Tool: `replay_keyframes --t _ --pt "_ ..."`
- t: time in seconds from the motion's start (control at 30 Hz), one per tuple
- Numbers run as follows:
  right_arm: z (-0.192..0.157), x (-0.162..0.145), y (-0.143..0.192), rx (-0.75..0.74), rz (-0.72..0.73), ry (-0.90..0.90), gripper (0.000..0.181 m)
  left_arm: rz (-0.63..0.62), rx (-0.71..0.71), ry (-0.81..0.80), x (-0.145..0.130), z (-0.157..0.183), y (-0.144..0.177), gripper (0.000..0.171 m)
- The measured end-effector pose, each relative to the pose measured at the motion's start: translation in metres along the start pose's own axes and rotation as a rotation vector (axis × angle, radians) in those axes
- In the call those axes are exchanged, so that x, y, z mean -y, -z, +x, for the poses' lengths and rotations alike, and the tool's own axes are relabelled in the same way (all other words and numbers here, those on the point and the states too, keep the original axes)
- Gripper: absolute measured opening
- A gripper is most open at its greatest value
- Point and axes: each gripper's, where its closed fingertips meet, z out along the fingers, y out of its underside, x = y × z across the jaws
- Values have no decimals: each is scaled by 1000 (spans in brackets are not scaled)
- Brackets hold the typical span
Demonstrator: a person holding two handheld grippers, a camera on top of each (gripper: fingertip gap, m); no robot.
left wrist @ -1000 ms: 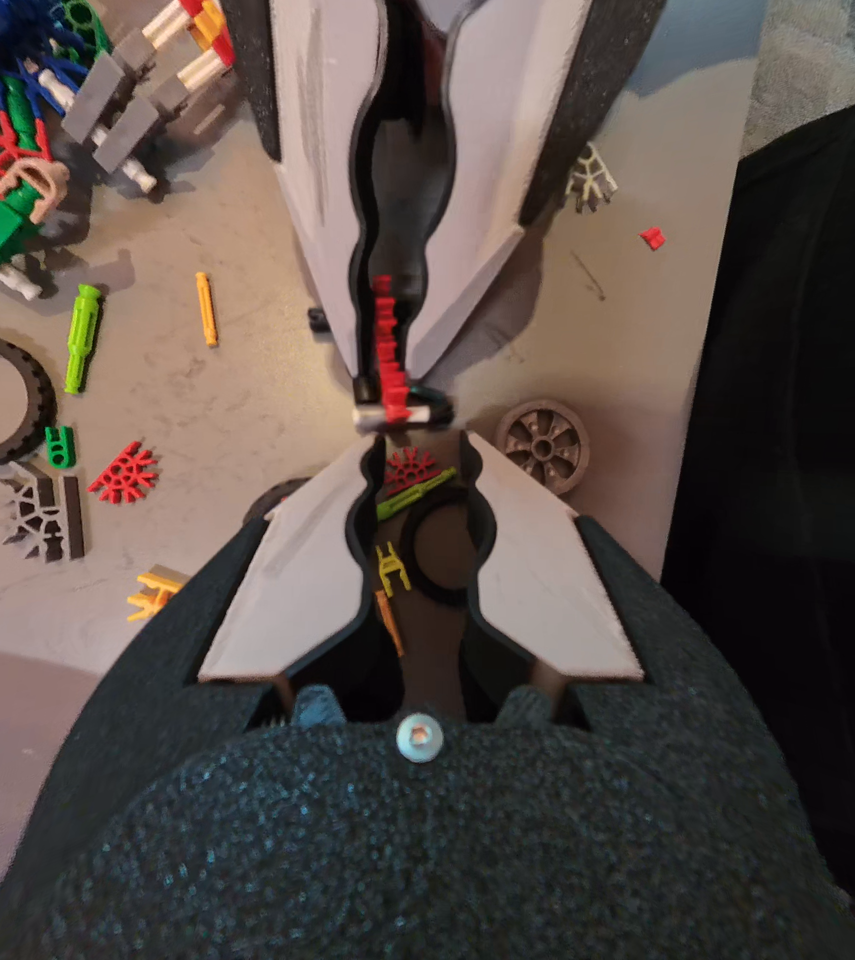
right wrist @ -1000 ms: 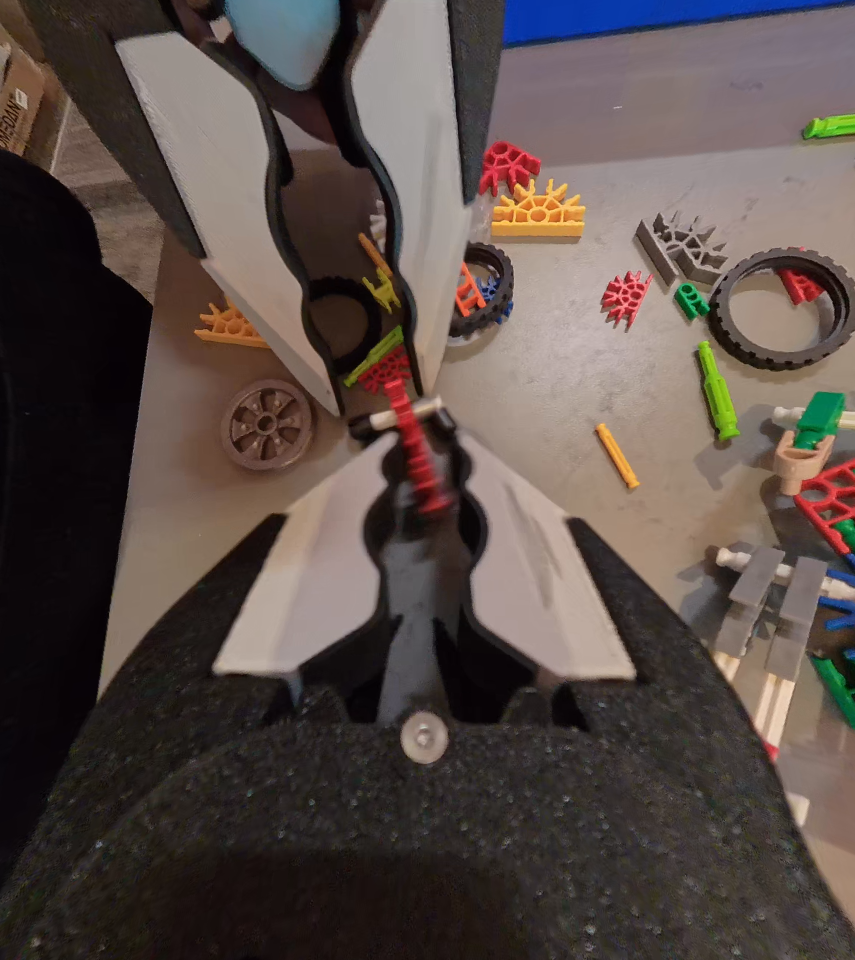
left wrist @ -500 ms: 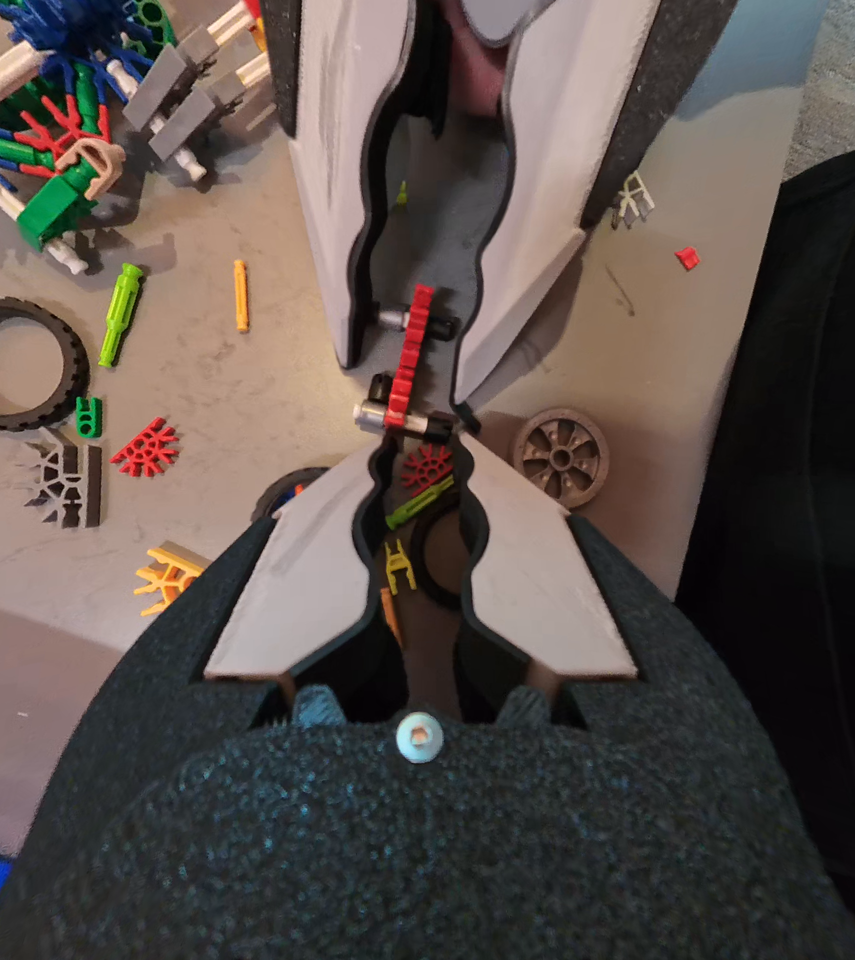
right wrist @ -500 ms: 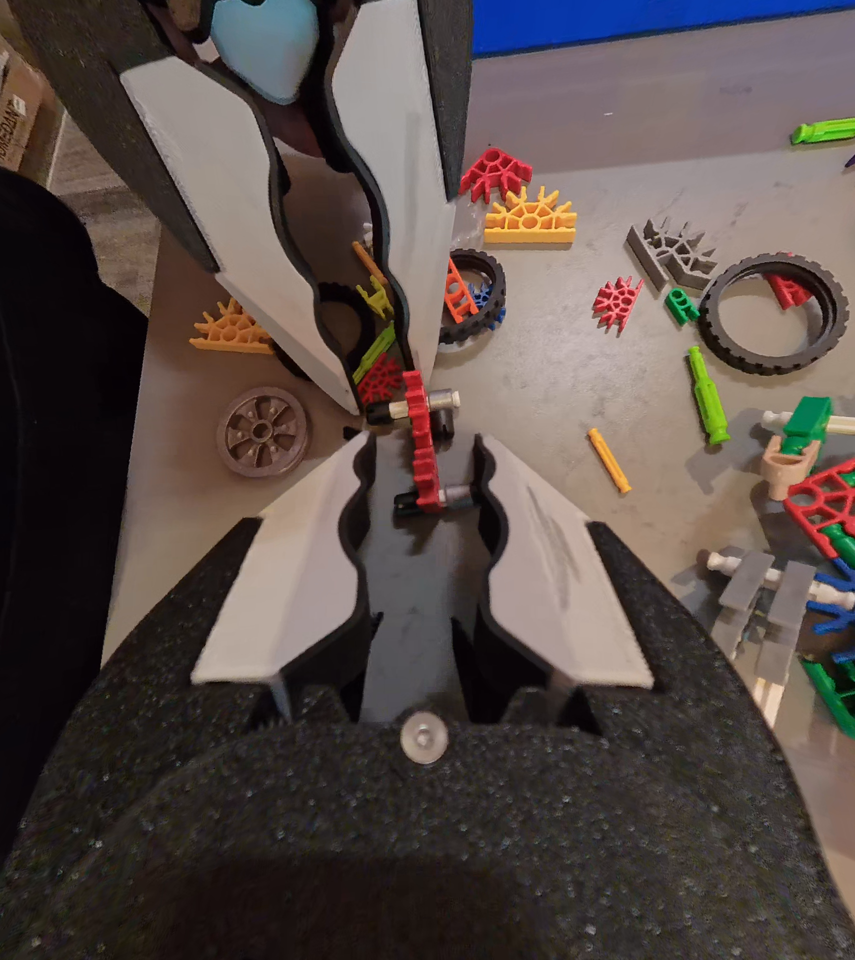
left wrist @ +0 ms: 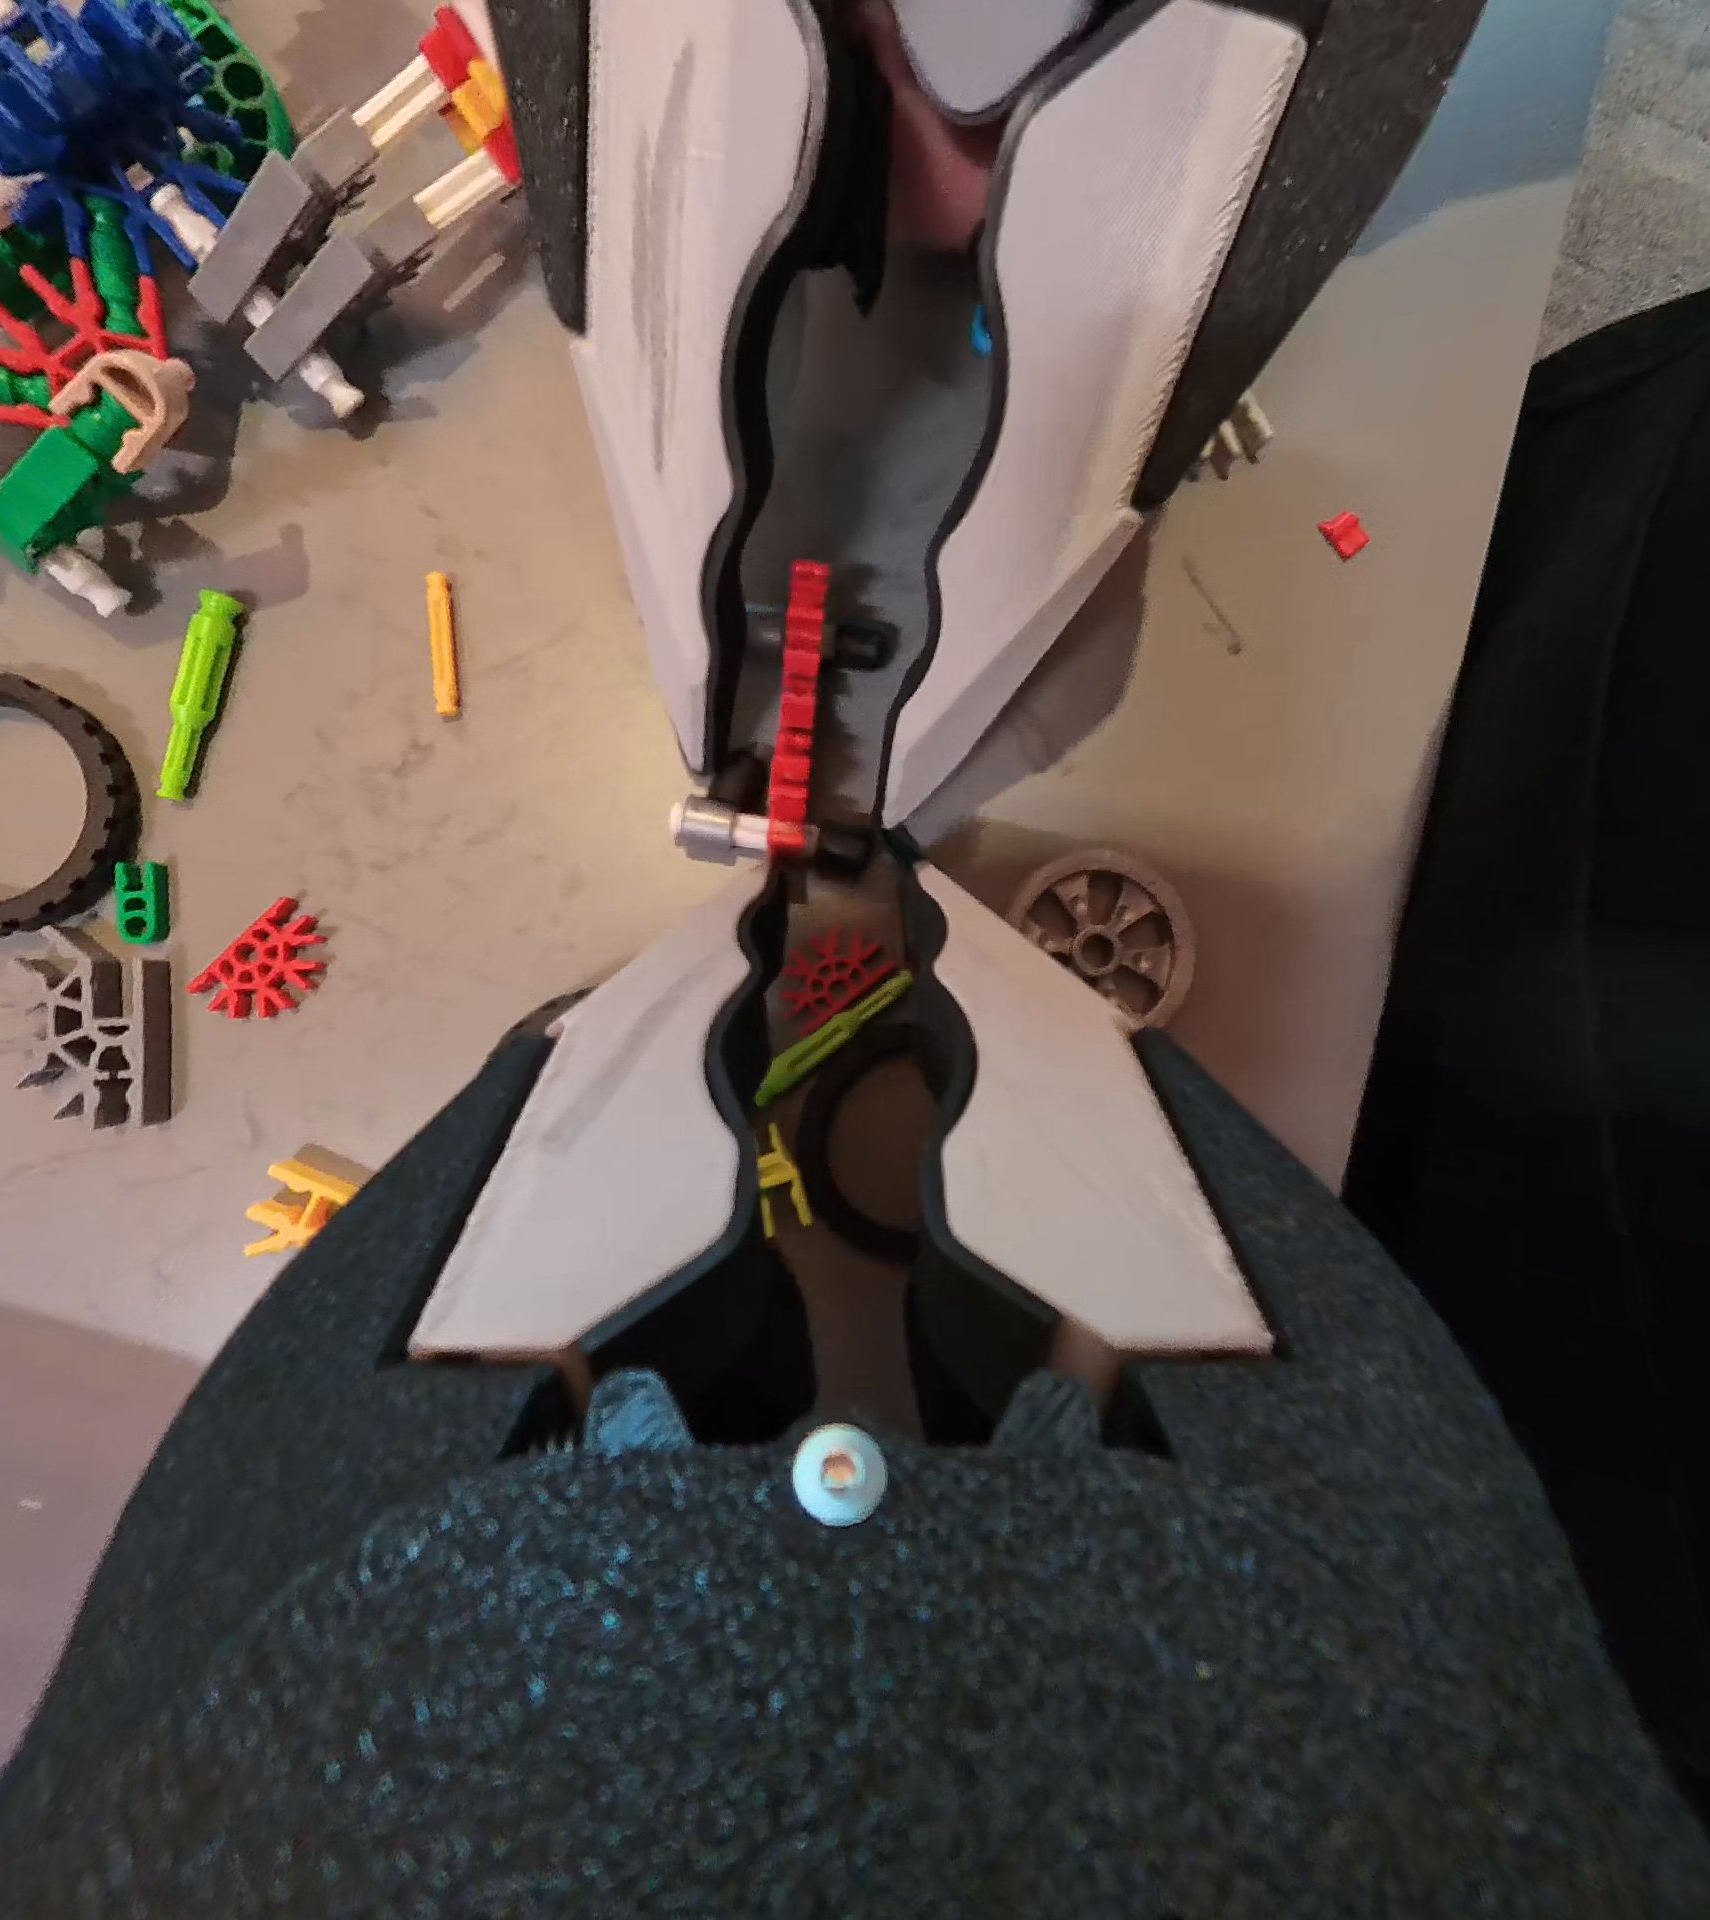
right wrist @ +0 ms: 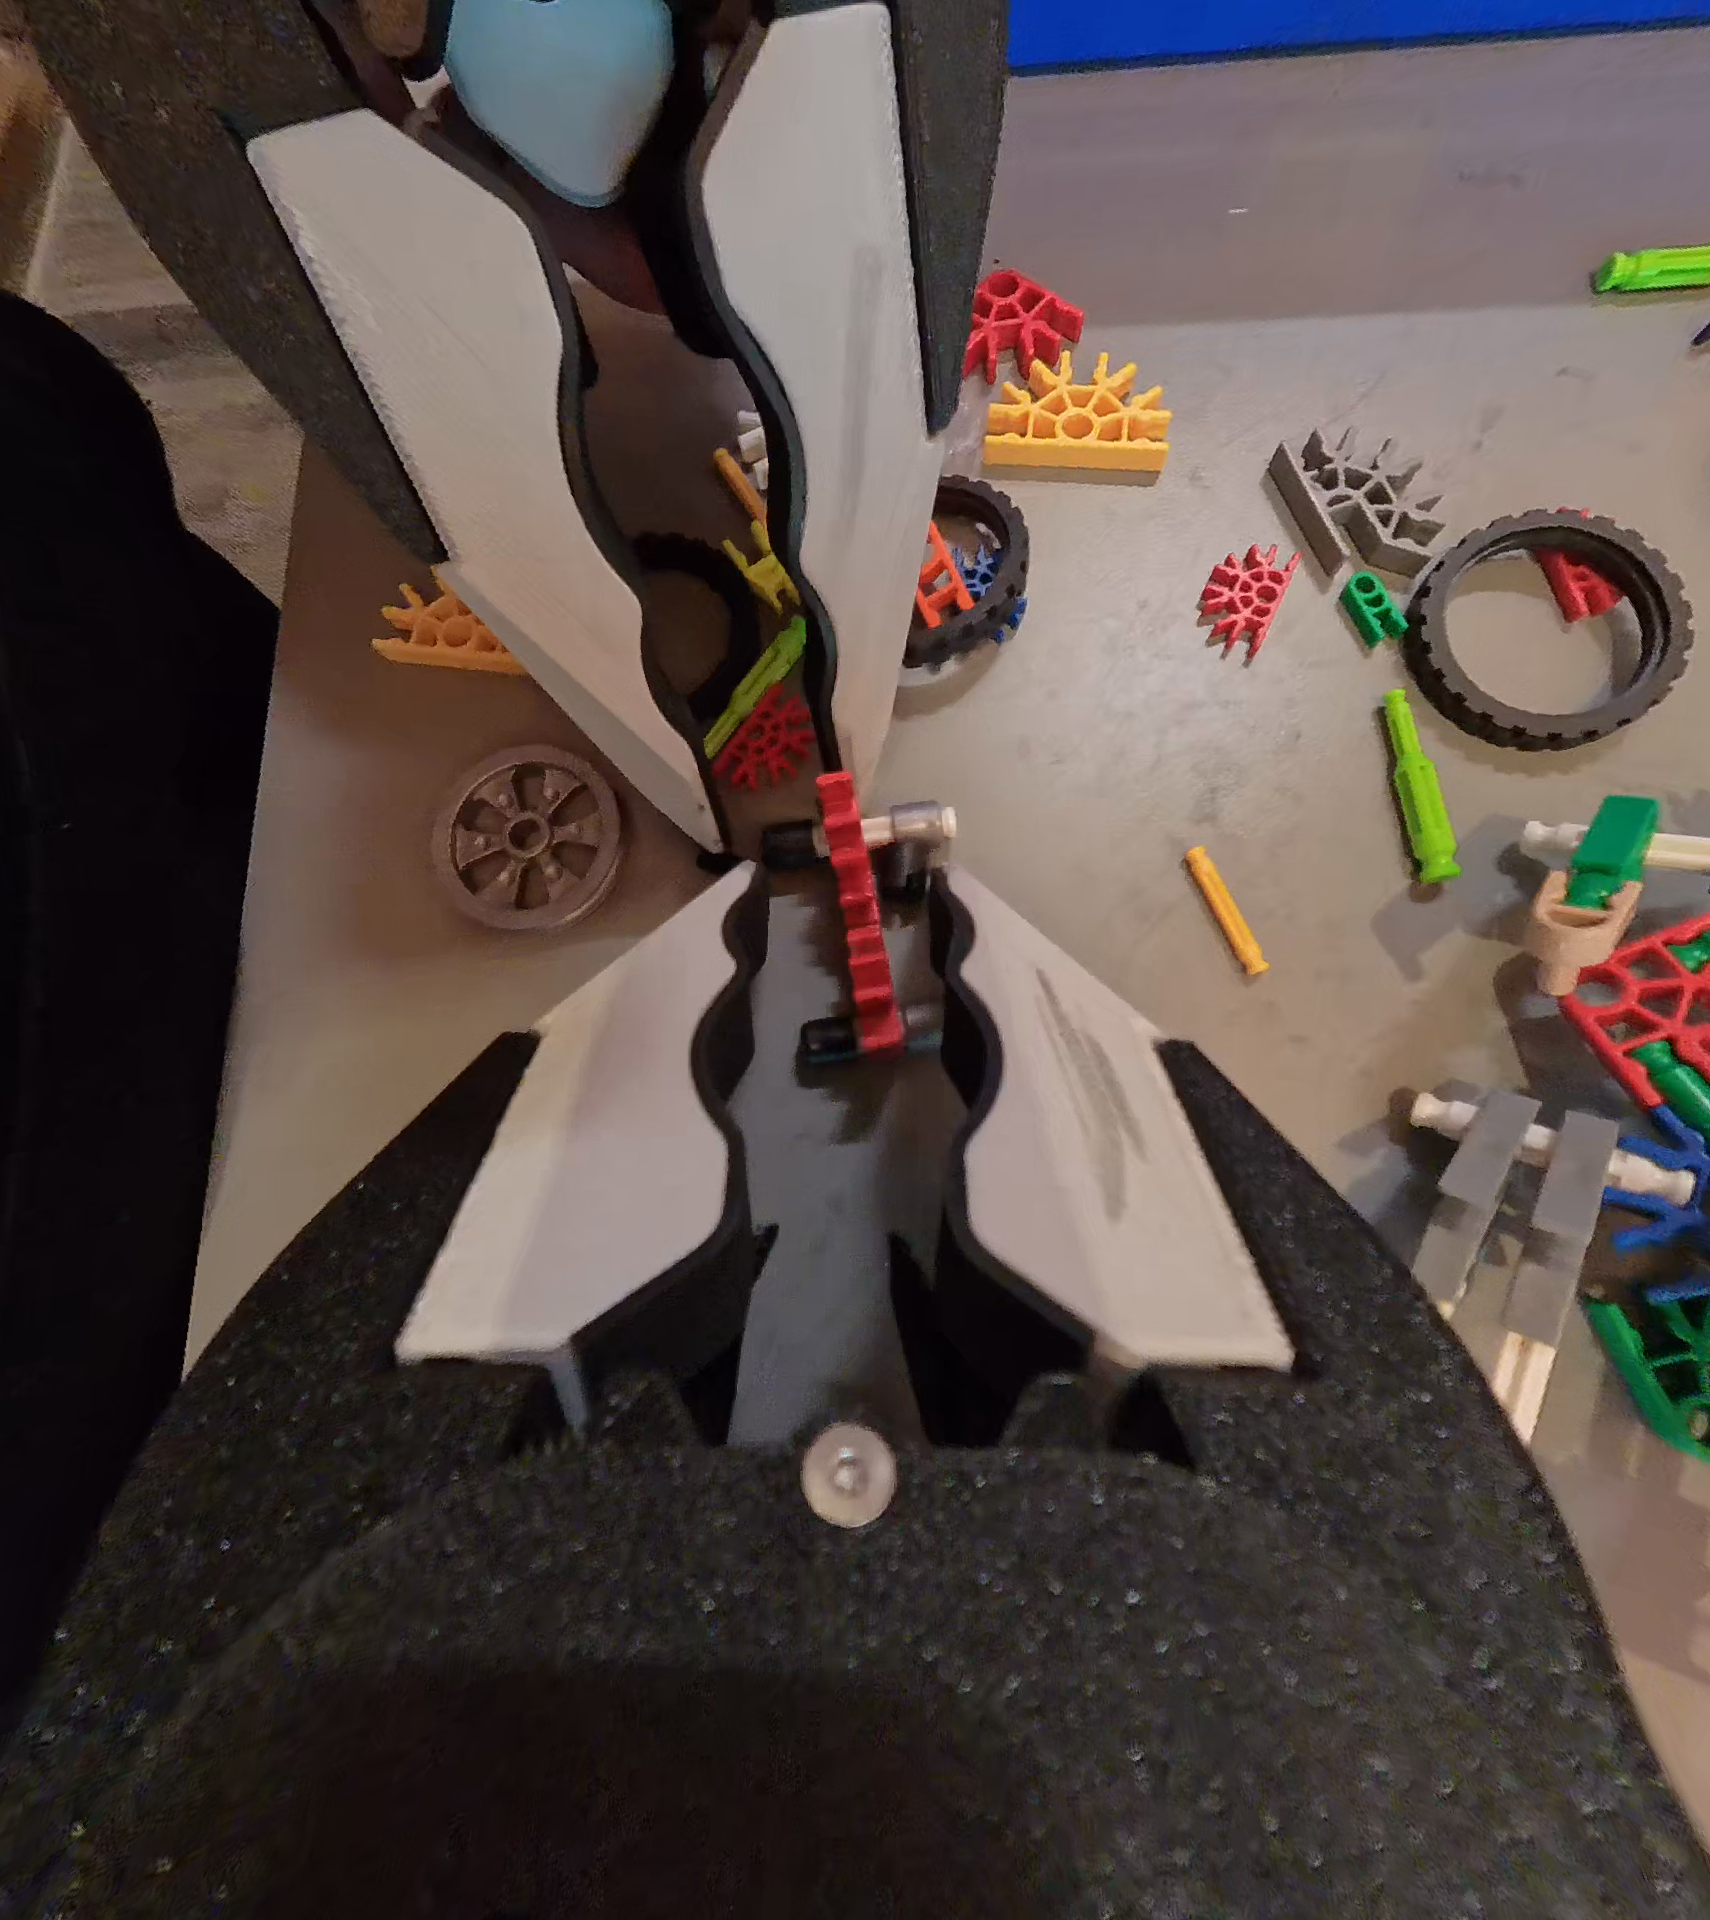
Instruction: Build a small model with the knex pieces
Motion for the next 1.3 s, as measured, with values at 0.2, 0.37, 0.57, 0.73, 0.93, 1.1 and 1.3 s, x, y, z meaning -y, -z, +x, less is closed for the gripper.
replay_keyframes --t 0.2,0.37,0.57,0.73,0.93,1.1,1.3 --pt "-3 -7 6 -38 -2 -2 30 2 -38 -24 1 10 -1 20" --pt "-8 -11 9 -23 -12 8 9 38 -36 3 2 8 3 23" --pt "-13 -15 13 -7 -13 29 6 37 -20 9 4 -4 7 26" --pt "-16 -20 18 -4 -18 30 6 26 -32 -8 6 -6 4 29" --pt "-18 -26 23 0 -15 6 6 -4 -74 -27 10 -9 -4 34" --pt "-19 -32 28 5 -20 -7 6 -5 -102 -25 14 -8 -6 34" --pt "-17 -34 31 -7 -18 -21 6 0 -116 -40 19 -5 -10 39"
